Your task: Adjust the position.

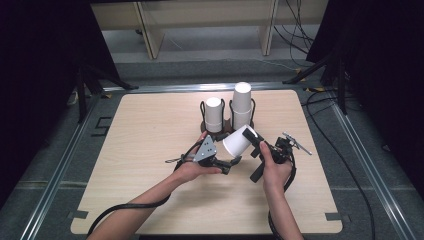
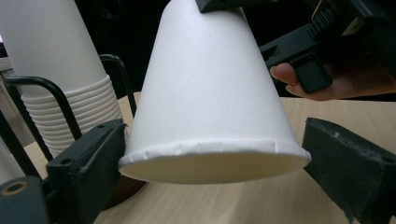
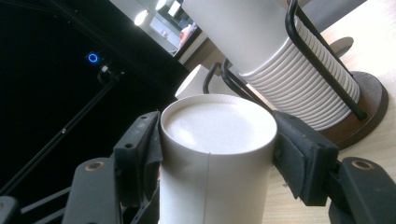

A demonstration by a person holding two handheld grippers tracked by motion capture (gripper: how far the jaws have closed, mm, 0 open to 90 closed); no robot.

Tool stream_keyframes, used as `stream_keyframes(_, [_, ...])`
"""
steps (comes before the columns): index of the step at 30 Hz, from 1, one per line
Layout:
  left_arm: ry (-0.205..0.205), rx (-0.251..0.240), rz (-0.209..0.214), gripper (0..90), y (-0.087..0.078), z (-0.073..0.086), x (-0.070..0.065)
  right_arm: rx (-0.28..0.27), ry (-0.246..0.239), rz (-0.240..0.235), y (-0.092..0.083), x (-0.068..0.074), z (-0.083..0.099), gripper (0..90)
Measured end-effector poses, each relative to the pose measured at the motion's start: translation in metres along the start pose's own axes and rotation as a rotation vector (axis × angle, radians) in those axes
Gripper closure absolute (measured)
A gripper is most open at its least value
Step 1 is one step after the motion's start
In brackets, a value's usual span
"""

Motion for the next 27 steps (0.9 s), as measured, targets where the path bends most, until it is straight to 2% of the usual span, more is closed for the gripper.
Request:
stream_keyframes(4, [-0.005, 0.000, -0.003, 12.7, 0.000, 0.000, 0.001, 0.003, 0.008, 0.022, 0.000, 0.000, 0.000, 36.0])
stream_keyframes(10, [0.005, 0.012, -0.011, 16.6, -0.002, -0.002, 0.001, -0.006, 0.006, -0.005, -0.001, 0.001, 0.000, 35.0])
stream_keyframes(12, [0.012, 0.018, -0.009, 18.7, -0.003, -0.003, 0.001, -0.003, -0.014, -0.003, -0.001, 0.001, 0.000, 34.2])
stream_keyframes(14, [0.005, 0.018, -0.008, 20.3, -0.004, -0.003, 0.002, 0.001, -0.014, -0.003, -0.001, 0.001, 0.000, 33.6])
stream_keyframes(15, [0.005, 0.018, -0.006, 20.9, -0.005, -0.004, 0.003, 0.006, -0.014, -0.022, 0.000, 0.002, 0.000, 33.3])
stream_keyframes(17, [0.001, 0.014, -0.004, 22.1, -0.006, -0.005, 0.004, -0.010, -0.046, -0.042, 0.002, 0.001, 0.000, 32.5])
stream_keyframes(18, [-0.001, 0.013, -0.002, 22.5, -0.007, -0.006, 0.004, 0.001, -0.031, -0.049, 0.001, 0.002, 0.000, 32.2])
stream_keyframes(22, [-0.006, 0.012, 0.002, 24.1, -0.009, -0.009, 0.005, -0.003, -0.051, -0.071, 0.003, 0.003, 0.000, 31.1])
stream_keyframes(25, [-0.008, 0.014, 0.010, 25.3, -0.011, -0.010, 0.006, 0.000, -0.059, -0.068, 0.003, 0.006, 0.000, 31.1])
stream_keyframes(26, [-0.008, 0.016, 0.012, 25.5, -0.012, -0.010, 0.007, -0.009, -0.086, -0.056, 0.003, 0.004, 0.000, 31.0])
stream_keyframes(27, [-0.008, 0.016, 0.015, 25.7, -0.012, -0.010, 0.007, -0.003, -0.092, -0.073, 0.002, 0.004, 0.000, 31.0])
Point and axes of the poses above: each handheld gripper's, and its own axes: y roughly forward along the jaws, z roughly out of its underside, x roughly to its left, the point moved 2 cm from there along y, roughly forward along the jaws, and after that the axes turned 3 degrees about y, right-handed, at the moved point
